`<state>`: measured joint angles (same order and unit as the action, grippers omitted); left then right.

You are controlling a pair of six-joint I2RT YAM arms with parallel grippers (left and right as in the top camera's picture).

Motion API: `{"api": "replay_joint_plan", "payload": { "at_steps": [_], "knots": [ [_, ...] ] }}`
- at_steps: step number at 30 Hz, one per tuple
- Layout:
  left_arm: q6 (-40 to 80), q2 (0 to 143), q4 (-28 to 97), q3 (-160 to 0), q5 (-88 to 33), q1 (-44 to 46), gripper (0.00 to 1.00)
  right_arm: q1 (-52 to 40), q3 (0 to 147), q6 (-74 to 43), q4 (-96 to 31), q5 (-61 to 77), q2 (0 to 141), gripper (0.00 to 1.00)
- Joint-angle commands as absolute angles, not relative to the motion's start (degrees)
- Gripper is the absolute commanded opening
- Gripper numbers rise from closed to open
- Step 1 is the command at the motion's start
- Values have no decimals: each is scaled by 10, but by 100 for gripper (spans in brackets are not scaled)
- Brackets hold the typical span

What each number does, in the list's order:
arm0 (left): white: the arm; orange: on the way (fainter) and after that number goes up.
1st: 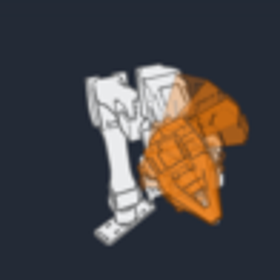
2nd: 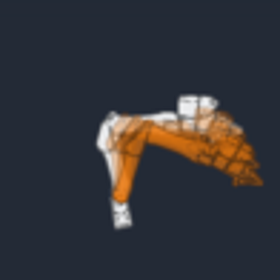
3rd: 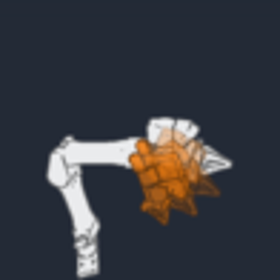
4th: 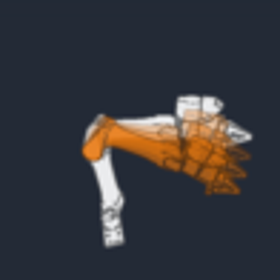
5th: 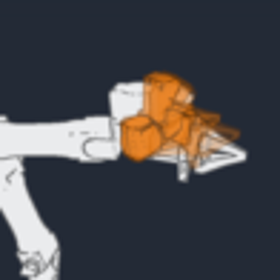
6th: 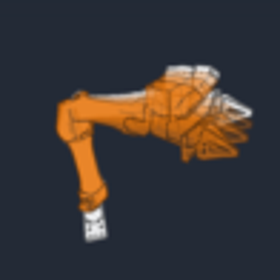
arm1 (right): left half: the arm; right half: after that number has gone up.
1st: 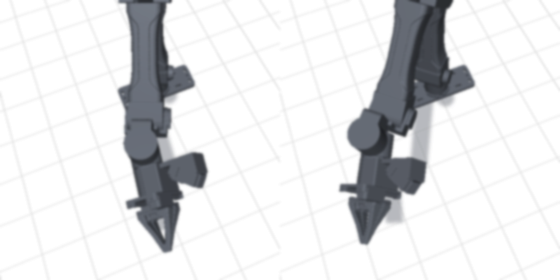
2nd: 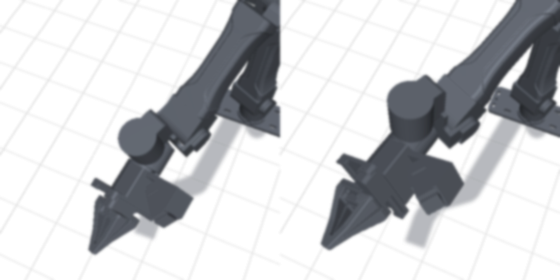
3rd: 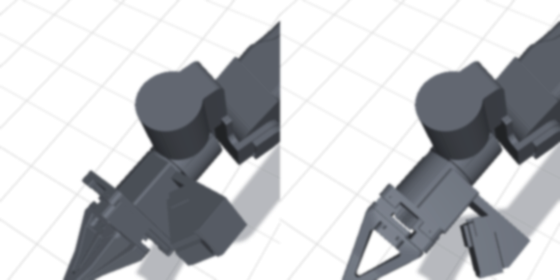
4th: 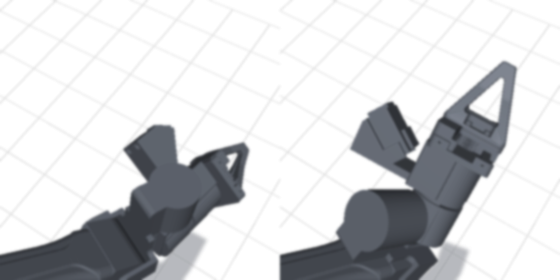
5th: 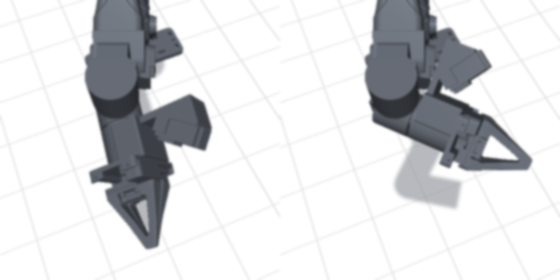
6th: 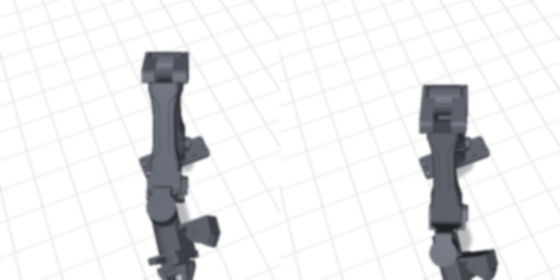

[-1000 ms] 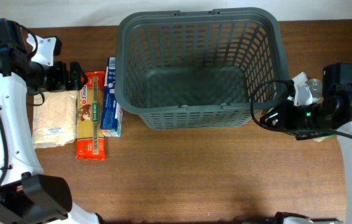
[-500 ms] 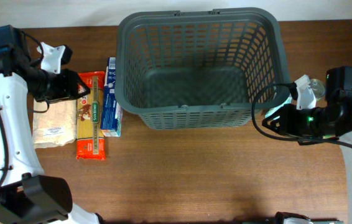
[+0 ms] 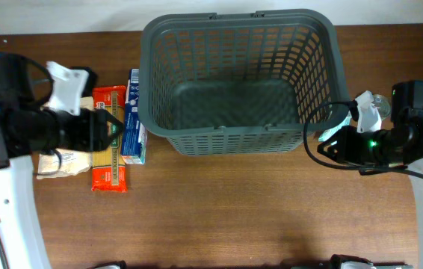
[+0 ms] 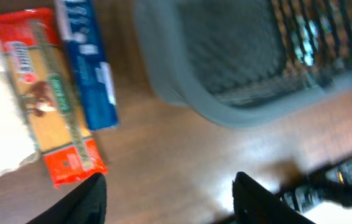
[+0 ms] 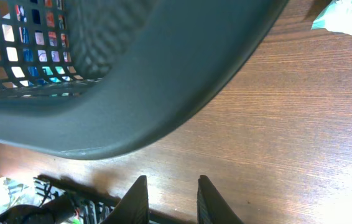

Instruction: Pack container

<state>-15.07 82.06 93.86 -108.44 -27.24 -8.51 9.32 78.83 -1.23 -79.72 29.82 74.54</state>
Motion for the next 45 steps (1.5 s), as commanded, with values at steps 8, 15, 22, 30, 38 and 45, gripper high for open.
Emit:
{"api": "replay_joint_plan", "payload": {
  "at_steps": [8,15,22,30,38,45],
  "knots": [
    [-161,827,913,-987,-243,47,52,90,787,-5,-799,293,733,21],
    [-125,827,798,-884,-244,95,49,90,787,-5,-799,293,733,21],
    [-98,829,706,-831,-242,107,50,90,787,-5,-799,290,733,21],
    [-81,836,692,-829,-242,107,50,90,787,-5,-776,263,733,24],
    [-73,836,696,-829,-242,107,50,90,787,-30,-705,263,741,30],
    [-73,836,692,-829,-198,107,50,90,787,-37,-683,268,781,31]
  ]
}}
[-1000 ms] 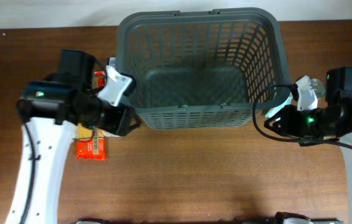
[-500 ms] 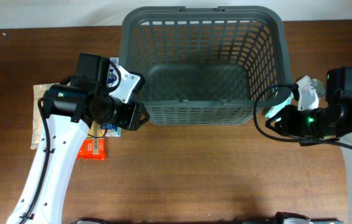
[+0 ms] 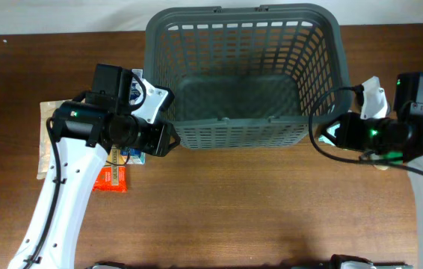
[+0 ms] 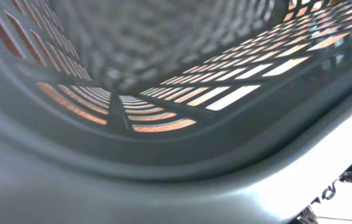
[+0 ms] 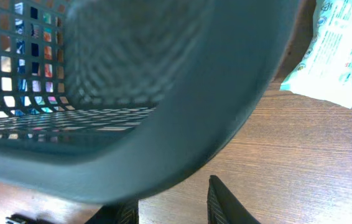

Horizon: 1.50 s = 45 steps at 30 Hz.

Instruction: Pack container

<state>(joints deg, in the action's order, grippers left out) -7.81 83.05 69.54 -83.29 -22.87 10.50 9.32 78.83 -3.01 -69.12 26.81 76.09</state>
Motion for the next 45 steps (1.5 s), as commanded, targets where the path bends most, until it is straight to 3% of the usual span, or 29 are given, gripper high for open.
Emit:
{"api": "replay_joint_plan", "payload": {
  "at_steps": [1,8,15,23,28,30,32,33,38,45],
  "knots": [
    [-73,836,691,-829,-191,107,52,90,787,-37,-681,268,786,31],
    [-73,836,681,-829,-188,107,56,90,787,-34,-683,287,792,31],
    [-71,835,694,-829,-180,107,66,90,793,-17,-711,266,768,31],
    [-73,788,741,-834,-180,107,67,90,901,-4,-795,203,705,41],
    [-58,720,739,-878,-166,107,70,90,1012,-5,-808,182,677,70],
    [-37,698,733,-912,-118,107,78,90,1054,-6,-808,156,673,86],
    [-27,681,721,-950,-59,104,96,90,1094,-21,-808,122,673,95],
    [-27,676,711,-968,-34,100,100,90,1108,-25,-808,112,673,98],
    [-28,686,687,-1024,16,48,99,91,1169,-24,-802,64,673,99],
    [-48,784,697,-1024,-8,-43,99,91,1223,-55,-804,-61,686,99]
  ]
}}
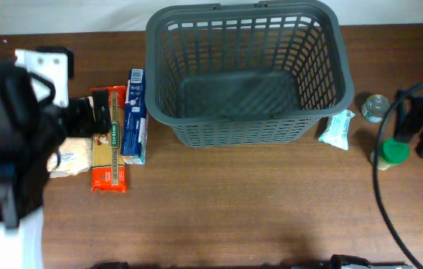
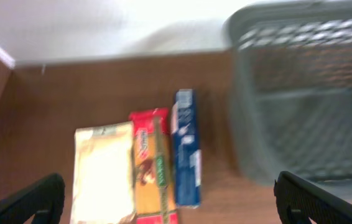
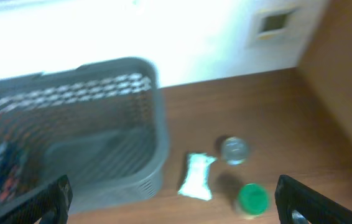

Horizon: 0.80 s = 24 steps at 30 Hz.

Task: Pack container
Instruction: 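Grasp the blue box with the left gripper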

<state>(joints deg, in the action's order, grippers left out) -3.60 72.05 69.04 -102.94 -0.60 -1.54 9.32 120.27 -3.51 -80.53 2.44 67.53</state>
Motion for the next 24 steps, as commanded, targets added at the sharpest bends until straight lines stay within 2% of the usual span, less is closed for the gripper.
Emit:
{"api": "replay_joint_plan", "payload": {
  "at_steps": [1,7,14,17,24],
  "knots": [
    [-51,799,698,-1024,-25,-49,100,91,1226,-54,-804,-73,691,99],
    [-63,897,692,-1024,-65,-61,99,113,1226,-71,-806,-112,743,99],
    [-90,982,693,-1024,-76,-61,99,284,1226,-100,-823,75,823,99],
    [-100,1012,692,-1024,-93,-61,99,352,1226,-113,-847,106,851,99],
    [-109,1087,692,-1024,-123,-61,100,410,1226,-114,-867,114,888,99]
  ]
}}
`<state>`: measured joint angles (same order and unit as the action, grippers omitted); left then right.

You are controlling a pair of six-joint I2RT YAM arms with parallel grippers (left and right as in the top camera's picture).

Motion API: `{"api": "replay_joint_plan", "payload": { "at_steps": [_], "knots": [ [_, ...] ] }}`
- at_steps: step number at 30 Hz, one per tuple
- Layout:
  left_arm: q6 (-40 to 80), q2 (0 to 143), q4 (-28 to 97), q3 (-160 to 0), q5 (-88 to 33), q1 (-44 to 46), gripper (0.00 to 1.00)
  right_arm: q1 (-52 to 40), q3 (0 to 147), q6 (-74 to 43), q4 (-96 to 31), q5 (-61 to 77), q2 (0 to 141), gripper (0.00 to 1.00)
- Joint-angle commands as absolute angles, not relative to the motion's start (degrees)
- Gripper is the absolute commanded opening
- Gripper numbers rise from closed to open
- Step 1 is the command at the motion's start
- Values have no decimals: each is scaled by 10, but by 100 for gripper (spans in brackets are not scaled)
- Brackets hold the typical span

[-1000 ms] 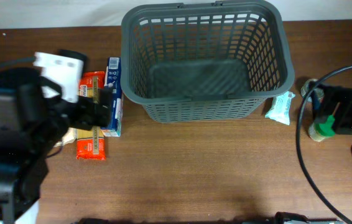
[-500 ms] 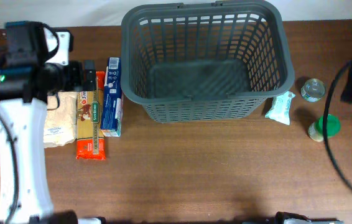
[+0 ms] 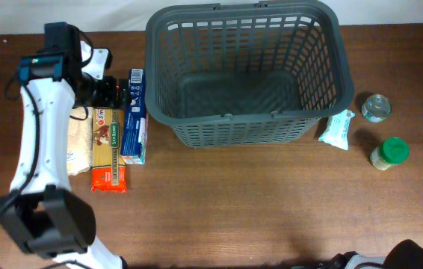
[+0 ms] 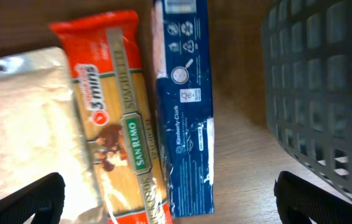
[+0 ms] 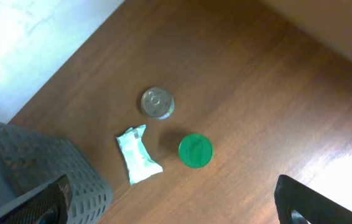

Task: Pack container
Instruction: 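Grasp the blue box with the left gripper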

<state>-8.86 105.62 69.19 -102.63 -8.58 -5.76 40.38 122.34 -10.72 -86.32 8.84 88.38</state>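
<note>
The empty grey mesh basket point(image 3: 245, 71) stands at the back middle of the table. Left of it lie a blue box point(image 3: 134, 116), a red-orange spaghetti pack point(image 3: 108, 149) and a pale bag point(image 3: 77, 146). My left gripper point(image 3: 114, 93) hovers open just above the spaghetti pack point(image 4: 117, 124) and the blue box point(image 4: 184, 112), holding nothing. Right of the basket are a mint packet point(image 5: 138, 155), a tin can point(image 5: 157, 102) and a green-lidded jar point(image 5: 195, 150). My right gripper point(image 5: 173, 205) is open, high above them and out of the overhead view.
The basket wall point(image 4: 325, 93) rises close to the right of the blue box. The pale bag point(image 4: 20, 124) lies against the spaghetti pack's left side. Bare wooden table point(image 3: 241, 209) stretches in front of the basket.
My left gripper has come from high above the table down to just over the spaghetti pack and blue box. The right arm has left the overhead view and its camera looks down from higher.
At first both grippers were low at the basket's front corners, the basket slightly askew. Then they were against its front and the basket stood farther back and square. Afterwards both arms were up and away; now the left one is low over the packs.
</note>
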Motion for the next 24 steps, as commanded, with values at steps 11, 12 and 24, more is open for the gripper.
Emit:
{"api": "replay_joint_plan", "payload": {
  "at_steps": [11,12,24],
  "knots": [
    [-115,1196,685,-1024,-136,-27,92,409,1225,-114,-871,114,900,99],
    [-115,1204,683,-1024,-135,-22,92,409,1225,-114,-871,114,901,99],
    [-97,1269,674,-1023,-85,-6,79,409,1225,-114,-871,114,901,99]
  ]
}}
